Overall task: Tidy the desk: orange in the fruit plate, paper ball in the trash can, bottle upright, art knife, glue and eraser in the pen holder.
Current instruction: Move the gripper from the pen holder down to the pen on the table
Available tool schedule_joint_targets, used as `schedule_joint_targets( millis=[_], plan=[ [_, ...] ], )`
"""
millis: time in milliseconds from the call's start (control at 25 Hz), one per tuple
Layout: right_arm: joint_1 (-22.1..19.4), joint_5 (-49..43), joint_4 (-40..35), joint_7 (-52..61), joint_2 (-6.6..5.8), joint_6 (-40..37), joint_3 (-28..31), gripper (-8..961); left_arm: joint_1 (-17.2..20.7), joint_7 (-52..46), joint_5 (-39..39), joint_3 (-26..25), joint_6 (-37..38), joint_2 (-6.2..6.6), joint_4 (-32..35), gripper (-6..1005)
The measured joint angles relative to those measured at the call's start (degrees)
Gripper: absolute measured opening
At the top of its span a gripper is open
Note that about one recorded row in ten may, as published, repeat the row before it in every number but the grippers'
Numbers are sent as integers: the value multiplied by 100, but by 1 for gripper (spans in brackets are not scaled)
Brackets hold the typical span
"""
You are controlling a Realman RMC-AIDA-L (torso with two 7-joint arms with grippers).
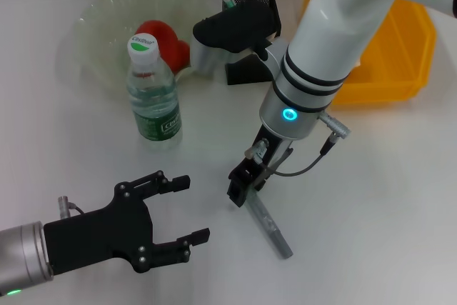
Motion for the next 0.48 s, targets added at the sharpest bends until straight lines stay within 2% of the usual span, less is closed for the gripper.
schedule_joint_targets(
  millis=[240, 480],
  plan=[
    [0, -3, -43, 10, 0, -30, -41, 434, -7, 0, 0, 0, 0, 0, -7, 799],
    [36, -38, -42, 34, 0, -70, -163, 342, -5, 0, 0, 0, 0, 0, -8, 799]
  ],
)
